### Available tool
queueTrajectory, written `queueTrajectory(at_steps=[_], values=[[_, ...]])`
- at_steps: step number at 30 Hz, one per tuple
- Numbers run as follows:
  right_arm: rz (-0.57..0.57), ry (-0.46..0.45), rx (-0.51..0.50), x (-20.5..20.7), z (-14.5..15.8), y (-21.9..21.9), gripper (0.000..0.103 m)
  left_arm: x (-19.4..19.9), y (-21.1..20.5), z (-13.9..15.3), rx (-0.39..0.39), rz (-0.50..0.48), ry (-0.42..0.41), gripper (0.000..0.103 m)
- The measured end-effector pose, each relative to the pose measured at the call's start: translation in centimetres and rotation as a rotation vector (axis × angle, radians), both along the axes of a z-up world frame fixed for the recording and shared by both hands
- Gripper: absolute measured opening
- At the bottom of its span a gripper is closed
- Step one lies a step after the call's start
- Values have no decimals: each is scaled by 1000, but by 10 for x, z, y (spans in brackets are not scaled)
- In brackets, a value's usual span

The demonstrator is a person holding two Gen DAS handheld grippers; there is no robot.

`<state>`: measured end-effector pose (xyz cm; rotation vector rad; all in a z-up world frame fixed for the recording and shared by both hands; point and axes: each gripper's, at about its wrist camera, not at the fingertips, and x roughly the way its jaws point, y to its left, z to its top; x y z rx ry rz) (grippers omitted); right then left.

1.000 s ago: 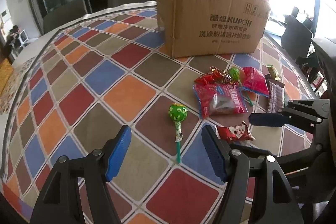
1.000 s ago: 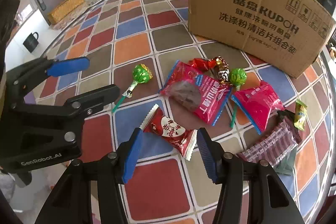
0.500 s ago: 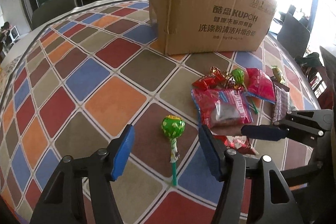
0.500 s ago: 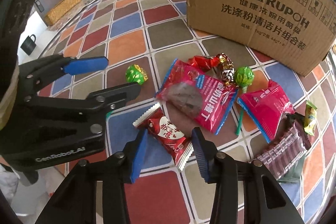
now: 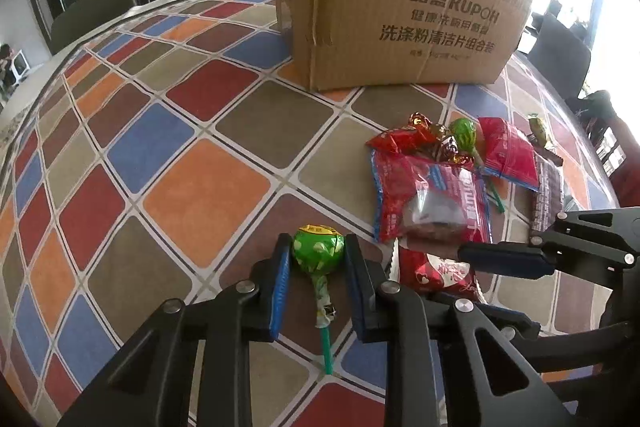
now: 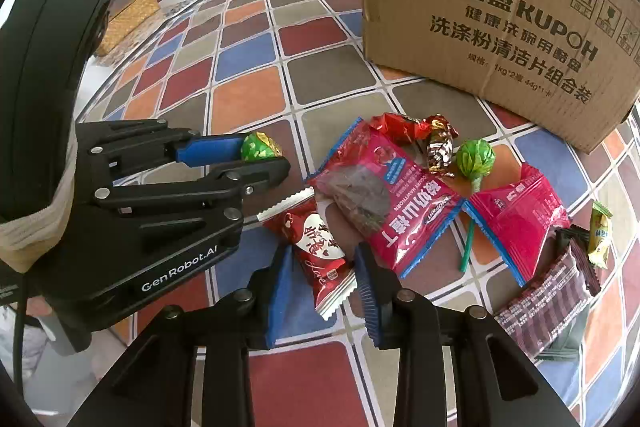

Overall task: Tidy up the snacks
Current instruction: 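Grasp the green lollipop with the left tool while the right tool grasps the red-and-white bar, then carry the lollipop and red-and-white bar over the box with both tools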

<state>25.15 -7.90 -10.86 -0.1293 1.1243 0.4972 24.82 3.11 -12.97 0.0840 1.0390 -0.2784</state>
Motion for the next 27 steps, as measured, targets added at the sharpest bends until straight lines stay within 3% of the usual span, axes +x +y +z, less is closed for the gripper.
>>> queueTrajectory(at_steps=[16,27], values=[[-33,-40,59,-10,11,-10,28,-37,13,26,-39,85,-40,26],[-82,-124,110,-21,46,-29,28,-49,7,69,-67,90,-141,26]])
